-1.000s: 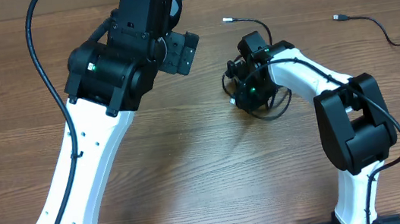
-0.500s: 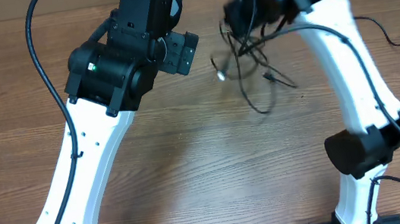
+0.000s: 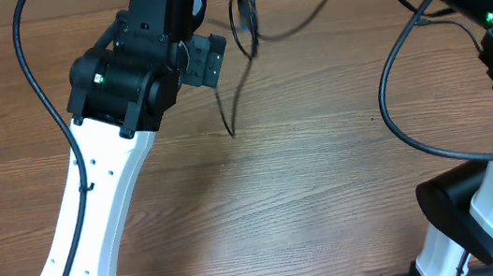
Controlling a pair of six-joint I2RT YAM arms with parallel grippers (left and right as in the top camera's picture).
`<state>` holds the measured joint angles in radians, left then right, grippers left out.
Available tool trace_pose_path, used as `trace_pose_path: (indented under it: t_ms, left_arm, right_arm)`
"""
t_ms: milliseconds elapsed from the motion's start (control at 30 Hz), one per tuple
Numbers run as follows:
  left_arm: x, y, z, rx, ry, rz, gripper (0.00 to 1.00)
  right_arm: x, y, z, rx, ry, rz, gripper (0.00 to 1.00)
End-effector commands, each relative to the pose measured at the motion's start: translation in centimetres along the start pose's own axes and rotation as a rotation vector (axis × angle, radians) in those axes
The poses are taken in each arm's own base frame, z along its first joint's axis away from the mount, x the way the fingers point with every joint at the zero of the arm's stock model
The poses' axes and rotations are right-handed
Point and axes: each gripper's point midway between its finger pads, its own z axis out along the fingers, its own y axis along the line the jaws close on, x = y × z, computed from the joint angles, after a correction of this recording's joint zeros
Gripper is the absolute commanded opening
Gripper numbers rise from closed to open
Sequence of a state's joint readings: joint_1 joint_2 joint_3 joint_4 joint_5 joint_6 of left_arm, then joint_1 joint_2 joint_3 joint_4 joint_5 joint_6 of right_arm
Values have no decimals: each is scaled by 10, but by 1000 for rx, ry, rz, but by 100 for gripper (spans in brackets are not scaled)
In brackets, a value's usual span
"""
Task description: Untangle cables
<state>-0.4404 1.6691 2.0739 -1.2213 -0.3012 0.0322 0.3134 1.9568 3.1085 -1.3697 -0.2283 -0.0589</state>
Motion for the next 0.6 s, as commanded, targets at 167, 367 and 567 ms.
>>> trace_pose_path:
  t_ms: [167,367,567]
  left_arm:
    - [-3,7,-9,-19,-20,-11,100]
    - [-3,7,-9,-19,-22,-11,100]
    - [-13,5,-9,-4,-63,-25,100]
  right_arm:
    - [70,-39,72,67,224,98,4]
    - [-14,-6,12,-29,-55,55,4]
    - [-58,44,-41,-248,-215,-23,4]
